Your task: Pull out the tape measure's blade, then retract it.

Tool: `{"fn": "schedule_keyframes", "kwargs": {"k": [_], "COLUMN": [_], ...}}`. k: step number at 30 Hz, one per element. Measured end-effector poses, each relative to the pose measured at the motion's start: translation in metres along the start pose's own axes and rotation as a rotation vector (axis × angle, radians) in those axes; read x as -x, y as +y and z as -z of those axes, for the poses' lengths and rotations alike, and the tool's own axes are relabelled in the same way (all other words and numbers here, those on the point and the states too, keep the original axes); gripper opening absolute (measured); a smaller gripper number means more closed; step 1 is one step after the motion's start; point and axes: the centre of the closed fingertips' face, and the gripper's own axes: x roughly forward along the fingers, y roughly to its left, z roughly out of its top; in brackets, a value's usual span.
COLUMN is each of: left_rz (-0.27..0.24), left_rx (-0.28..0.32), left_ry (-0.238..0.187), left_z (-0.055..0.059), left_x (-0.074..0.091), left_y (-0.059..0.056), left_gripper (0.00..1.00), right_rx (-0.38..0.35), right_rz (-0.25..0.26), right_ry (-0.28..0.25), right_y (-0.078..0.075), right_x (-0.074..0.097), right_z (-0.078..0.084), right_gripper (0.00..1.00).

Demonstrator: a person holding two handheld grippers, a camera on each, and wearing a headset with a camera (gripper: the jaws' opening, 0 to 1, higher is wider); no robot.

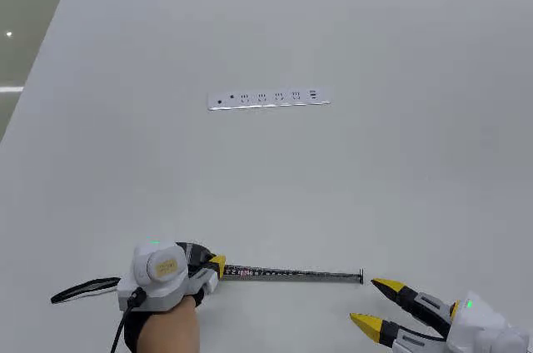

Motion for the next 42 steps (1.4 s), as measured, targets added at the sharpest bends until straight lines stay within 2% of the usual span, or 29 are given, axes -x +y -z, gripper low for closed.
{"fn": "schedule_keyframes", "kwargs": {"k": [4,20,24,42], "left_rz": [0.000,0.009,0.011,0.012], "left_rx": [-0.001,0.002,0.005,0.000], "left_ry": [0.001,0.007,0.008,0.019], "left_z": [0.000,0.001,0.001,0.003], "left_x": [0.000,0.000,0.000,-0.001], "left_y": [0.000,0.000,0.000,0.000], "left_gripper": [0.69,0.69,0.69,0.70], "right_rx": [-0.003,-0.014,-0.011,-0.037], "right_rz": [-0.004,-0.032,-0.039,-0.074], "right_ry": [0.009,0.013,0.035,0.058], "right_y": [-0.006,-0.017,-0.020,-0.028], "right_x": [-0.002,-0.014,-0.016,-0.026], "right_z": [0.004,-0.002,0.002,0.011], "right_gripper": [0.45,0.44,0.44,0.41]}}
